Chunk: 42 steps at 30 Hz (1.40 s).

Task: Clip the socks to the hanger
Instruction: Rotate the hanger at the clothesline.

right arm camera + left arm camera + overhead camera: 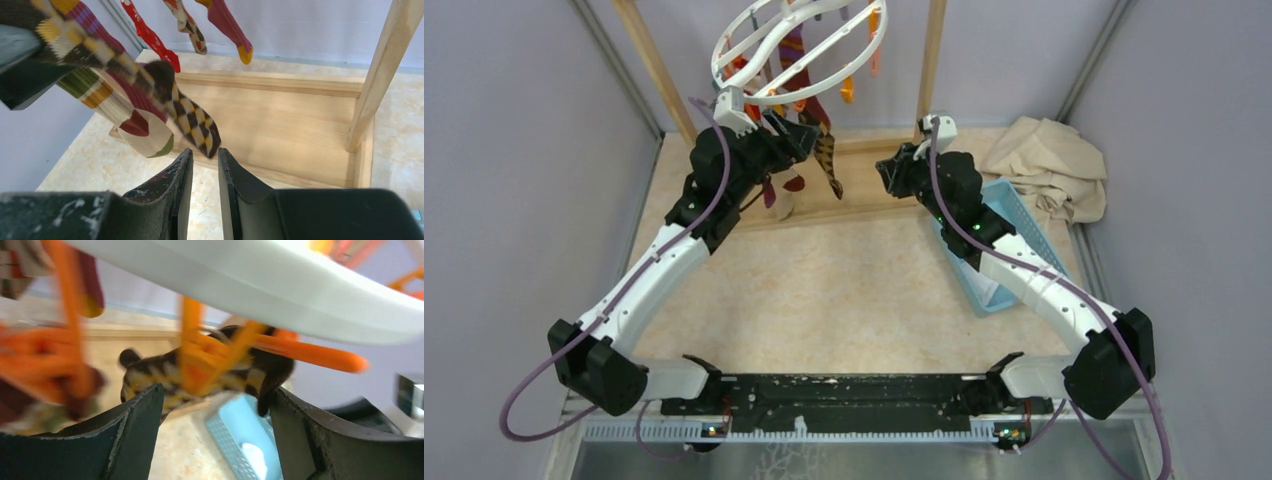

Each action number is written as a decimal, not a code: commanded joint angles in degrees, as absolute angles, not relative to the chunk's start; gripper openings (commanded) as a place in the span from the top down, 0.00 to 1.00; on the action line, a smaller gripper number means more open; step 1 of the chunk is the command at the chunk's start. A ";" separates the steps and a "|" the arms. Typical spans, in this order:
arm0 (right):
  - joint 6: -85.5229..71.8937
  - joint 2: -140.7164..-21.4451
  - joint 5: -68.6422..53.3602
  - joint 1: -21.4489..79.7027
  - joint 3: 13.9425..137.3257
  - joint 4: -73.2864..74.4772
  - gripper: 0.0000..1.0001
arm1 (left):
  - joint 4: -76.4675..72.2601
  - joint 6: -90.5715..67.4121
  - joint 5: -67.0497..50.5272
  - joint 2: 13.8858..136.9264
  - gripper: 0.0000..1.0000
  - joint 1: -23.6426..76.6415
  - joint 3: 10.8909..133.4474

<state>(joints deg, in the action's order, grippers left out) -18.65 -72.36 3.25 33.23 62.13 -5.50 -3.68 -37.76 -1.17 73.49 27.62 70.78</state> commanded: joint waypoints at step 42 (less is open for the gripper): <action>-12.21 -73.74 -11.99 33.17 73.08 -10.86 0.65 | 24.35 -32.07 -4.42 85.01 0.17 7.03 90.51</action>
<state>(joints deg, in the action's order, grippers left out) -16.36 -74.39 -5.96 33.23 69.84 -6.76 23.03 -32.32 -2.70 85.60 7.35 88.47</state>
